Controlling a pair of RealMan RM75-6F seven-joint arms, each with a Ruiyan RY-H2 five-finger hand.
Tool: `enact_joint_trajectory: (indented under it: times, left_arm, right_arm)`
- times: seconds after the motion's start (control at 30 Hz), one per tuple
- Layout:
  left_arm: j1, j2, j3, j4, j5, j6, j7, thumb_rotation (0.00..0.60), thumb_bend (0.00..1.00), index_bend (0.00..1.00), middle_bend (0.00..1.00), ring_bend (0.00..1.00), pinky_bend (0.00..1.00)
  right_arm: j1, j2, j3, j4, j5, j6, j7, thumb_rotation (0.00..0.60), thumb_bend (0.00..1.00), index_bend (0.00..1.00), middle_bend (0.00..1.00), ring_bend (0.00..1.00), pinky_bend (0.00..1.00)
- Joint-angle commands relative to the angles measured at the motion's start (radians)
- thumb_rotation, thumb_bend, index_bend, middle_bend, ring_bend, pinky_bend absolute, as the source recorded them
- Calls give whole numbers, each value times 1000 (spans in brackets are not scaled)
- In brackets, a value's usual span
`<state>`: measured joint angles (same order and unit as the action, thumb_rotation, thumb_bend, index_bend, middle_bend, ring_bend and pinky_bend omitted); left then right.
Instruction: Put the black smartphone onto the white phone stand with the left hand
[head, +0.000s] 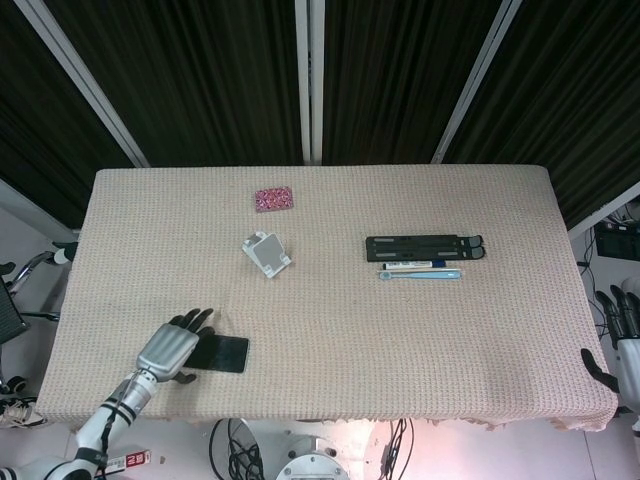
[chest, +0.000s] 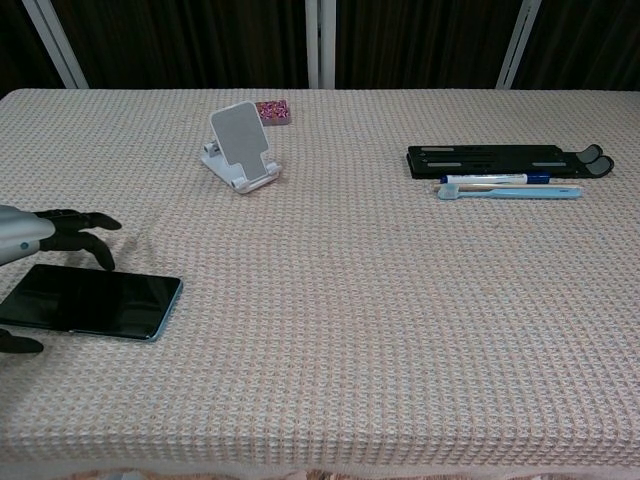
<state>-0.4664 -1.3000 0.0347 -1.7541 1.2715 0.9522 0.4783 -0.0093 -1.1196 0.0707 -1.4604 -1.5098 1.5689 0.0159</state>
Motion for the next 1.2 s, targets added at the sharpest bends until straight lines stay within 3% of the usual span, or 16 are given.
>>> enact_joint_trajectory:
  times: [0.03,0.43,0.77,0.83,1.0,1.2]
  left_arm:
    - [-6,-4,1,3,-6,-5,0,581,141,248,0,30,200]
    - [-31,-26,0,20,-19,-9,3,584,177,314,0,30,199]
    - [-34,-41,2,33,-5,13,-16,600,267,522,14,30,200]
    - [-32,-43,3,35,5,20,-29,600,295,537,80,30,200]
    - [-32,-38,6,35,4,17,-50,600,348,519,352,38,200]
    - [-25,-42,6,41,15,37,-73,600,350,533,482,117,201]
  right_arm:
    - [1,-1,-1,-1,0,-3,-3,600,215,0,0,0,0]
    - [4,-2,-3,-4,8,-15,-13,600,223,0,0,0,0]
    - [6,-4,-3,0,13,-22,-9,600,227,0,0,0,0]
    - [5,-4,-3,1,13,-21,-8,600,227,0,0,0,0]
    - [5,-4,-3,2,14,-22,-5,600,226,0,0,0,0]
    - [4,-4,-4,3,14,-20,-4,600,227,0,0,0,0]
